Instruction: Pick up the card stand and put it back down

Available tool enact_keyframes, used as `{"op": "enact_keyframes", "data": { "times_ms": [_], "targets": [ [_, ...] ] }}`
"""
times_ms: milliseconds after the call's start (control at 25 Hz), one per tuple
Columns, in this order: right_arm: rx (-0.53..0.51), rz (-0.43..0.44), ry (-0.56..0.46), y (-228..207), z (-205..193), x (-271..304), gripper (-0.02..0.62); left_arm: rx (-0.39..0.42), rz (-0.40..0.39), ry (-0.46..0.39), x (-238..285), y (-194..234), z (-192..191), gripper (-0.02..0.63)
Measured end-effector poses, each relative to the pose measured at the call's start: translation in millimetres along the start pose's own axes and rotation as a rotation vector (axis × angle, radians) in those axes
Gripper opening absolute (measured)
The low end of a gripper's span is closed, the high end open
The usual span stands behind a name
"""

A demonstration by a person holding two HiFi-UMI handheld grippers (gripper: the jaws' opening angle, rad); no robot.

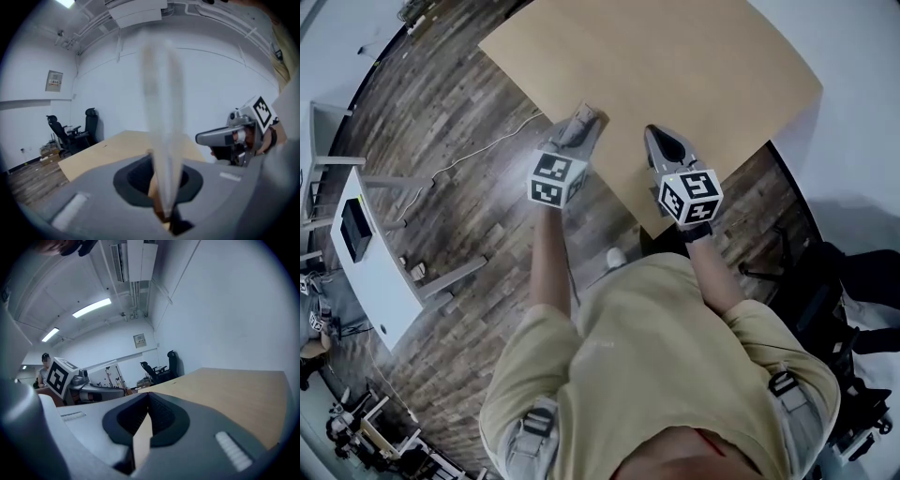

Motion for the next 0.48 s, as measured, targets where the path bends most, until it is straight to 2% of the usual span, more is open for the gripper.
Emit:
{"op": "enact_keyframes", "data": {
  "times_ms": [200, 480],
  "targets": [
    [-0.058, 0.042, -0.056, 35.3, 30.7, -23.2, 0.003, -0.048, 0.112, -0.024, -42.1, -16.3, 19.6, 0.026],
    [-0.080, 0.057, -0.072, 36.4, 34.0, -12.8, 0.003, -0.118, 0.240, -0.076, -58.7, -9.8, 35.4, 0.026]
  ]
}}
Point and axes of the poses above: the fingertips, and each gripper's own axes: x forward along the fingers, y to its left, z out of its top, the point moved 4 cm from there along -x, backward along the fingers, and after that the axes turned 13 degrees about z, right-handed, at the moved point
